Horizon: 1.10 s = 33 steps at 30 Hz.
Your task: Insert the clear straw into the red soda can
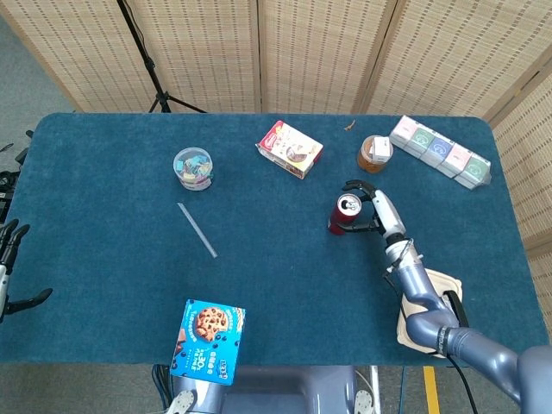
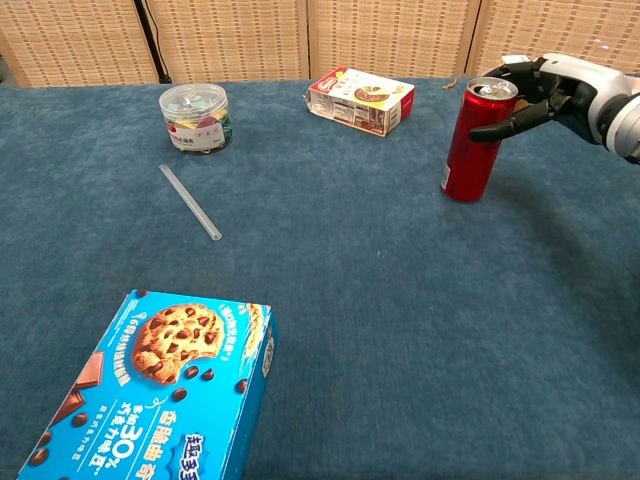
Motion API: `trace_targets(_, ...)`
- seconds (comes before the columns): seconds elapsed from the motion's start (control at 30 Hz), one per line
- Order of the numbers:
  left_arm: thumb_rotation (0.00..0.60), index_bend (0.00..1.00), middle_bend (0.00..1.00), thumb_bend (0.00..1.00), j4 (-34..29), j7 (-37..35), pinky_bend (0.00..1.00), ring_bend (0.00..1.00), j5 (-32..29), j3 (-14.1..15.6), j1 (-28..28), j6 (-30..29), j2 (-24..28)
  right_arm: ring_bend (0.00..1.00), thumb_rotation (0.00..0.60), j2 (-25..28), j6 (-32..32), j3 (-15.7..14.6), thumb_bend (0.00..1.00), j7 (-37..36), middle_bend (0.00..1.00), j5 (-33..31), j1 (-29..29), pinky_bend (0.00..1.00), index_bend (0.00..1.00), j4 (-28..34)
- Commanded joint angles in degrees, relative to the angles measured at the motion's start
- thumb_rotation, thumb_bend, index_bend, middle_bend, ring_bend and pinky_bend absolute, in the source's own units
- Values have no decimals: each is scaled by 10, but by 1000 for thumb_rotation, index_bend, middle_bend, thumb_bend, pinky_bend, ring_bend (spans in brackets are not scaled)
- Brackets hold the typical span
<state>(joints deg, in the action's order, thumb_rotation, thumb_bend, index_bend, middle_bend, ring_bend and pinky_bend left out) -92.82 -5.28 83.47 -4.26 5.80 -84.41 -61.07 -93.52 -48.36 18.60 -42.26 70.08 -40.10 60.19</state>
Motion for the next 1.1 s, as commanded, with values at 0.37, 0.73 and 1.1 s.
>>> trace_targets(0.37,600,0,0,0,1,-9,0,0,2,0,-1,-2,3,290,600,-9,-7,5,202,21,358,-8,2,394,457,1)
trace_targets(0.73,600,0,0,0,1,-16,0,0,3,1,-2,-2,6,298,600,0,-6,12,321,21,367,-11,5,410,472,31)
trace_targets(1.1,600,0,0,0,0,-21,0,0,2,1,-2,-1,8,298,600,24,-1,-1,340,63,367,13,-4,410,473,126)
